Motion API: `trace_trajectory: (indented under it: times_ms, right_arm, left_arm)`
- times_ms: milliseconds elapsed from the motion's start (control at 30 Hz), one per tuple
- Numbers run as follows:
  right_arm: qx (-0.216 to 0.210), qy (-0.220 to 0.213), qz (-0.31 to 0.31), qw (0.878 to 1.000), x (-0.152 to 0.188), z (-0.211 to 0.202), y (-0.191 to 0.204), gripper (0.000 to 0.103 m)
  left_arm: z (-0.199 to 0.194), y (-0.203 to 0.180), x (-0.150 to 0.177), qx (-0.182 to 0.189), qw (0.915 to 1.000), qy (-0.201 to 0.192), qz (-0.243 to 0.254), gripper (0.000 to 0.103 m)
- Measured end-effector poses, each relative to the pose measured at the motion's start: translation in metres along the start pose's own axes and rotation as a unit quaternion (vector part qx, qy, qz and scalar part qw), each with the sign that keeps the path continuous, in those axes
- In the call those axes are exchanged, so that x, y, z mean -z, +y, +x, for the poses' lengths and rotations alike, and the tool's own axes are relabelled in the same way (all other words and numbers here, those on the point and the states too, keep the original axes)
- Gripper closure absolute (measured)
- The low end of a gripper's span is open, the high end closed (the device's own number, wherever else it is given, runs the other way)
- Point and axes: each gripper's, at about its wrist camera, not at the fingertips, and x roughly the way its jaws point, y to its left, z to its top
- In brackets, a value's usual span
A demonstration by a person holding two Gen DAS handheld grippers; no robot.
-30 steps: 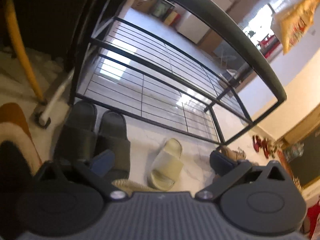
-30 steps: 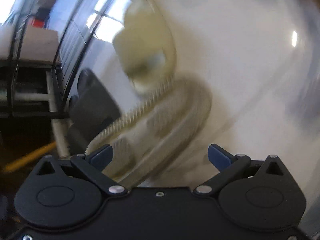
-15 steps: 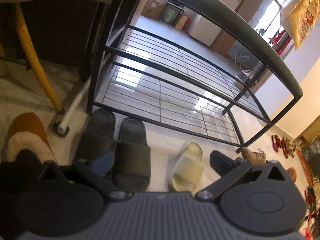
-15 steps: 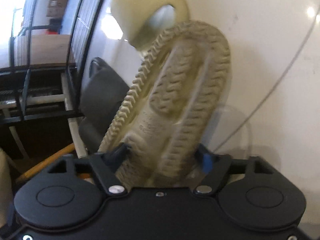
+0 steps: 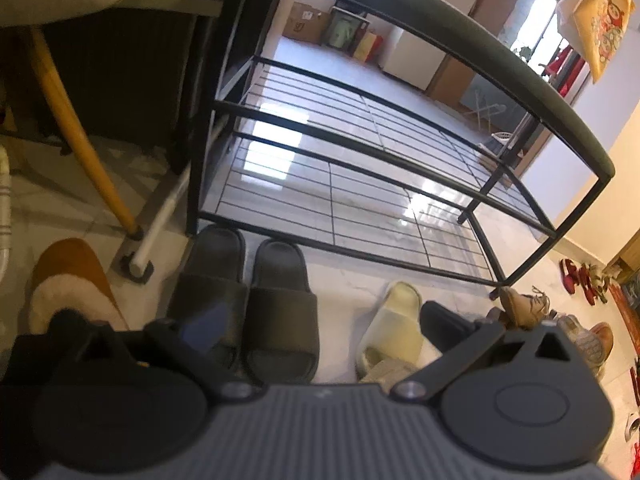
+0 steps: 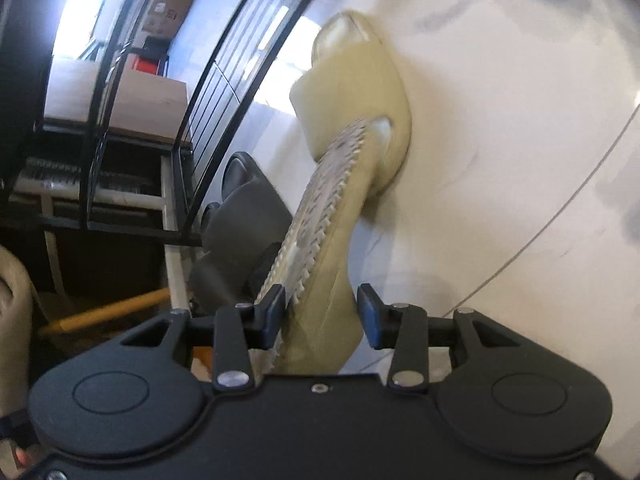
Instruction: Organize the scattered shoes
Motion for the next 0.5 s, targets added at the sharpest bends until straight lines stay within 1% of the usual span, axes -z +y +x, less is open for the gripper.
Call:
trace_trajectory:
  times_ms: [33,100,167,233,300,400,500]
  right_arm:
    - [0.010,-0.002,-0.009,1.000,-0.002,-0.004,0.001,0.062]
    - [0.076,-0.008,-0.053,0.996,-0.008,-0.021,0.003,0.063]
    - [0.105,-0.011,-0.071,0.992,-0.010,-0.032,-0.001,0.063]
    - [0.144,-0.015,-0.097,0.985,-0.015,-0.043,-0.005,0.065]
    - [0.153,-0.018,-0.109,0.982,-0.014,-0.044,-0.007,0.066]
    - [0.159,-0.025,-0.128,0.979,-0.011,-0.040,-0.002,0.067]
    - [0.155,-0.023,-0.153,0.976,-0.006,-0.036,0.008,0.067]
  left_arm:
    - [0.000,0.001,0.000,0.001,1.0000,0.001,-0.003,0.001]
    - [0.000,0.000,0.000,0.005,1.0000,-0.001,-0.002,0.001]
    - [-0.002,-0.003,0.000,0.010,0.9999,-0.005,0.006,0.001]
    - [-0.003,-0.004,0.001,0.013,0.9998,-0.005,0.011,0.001]
    - [-0.003,-0.005,0.003,0.016,0.9998,-0.004,0.015,0.001]
    - [-0.002,-0.003,0.003,0.015,0.9999,0.002,0.006,0.001]
    - [-0.003,-0.001,0.003,0.013,0.9999,0.001,0.002,0.001]
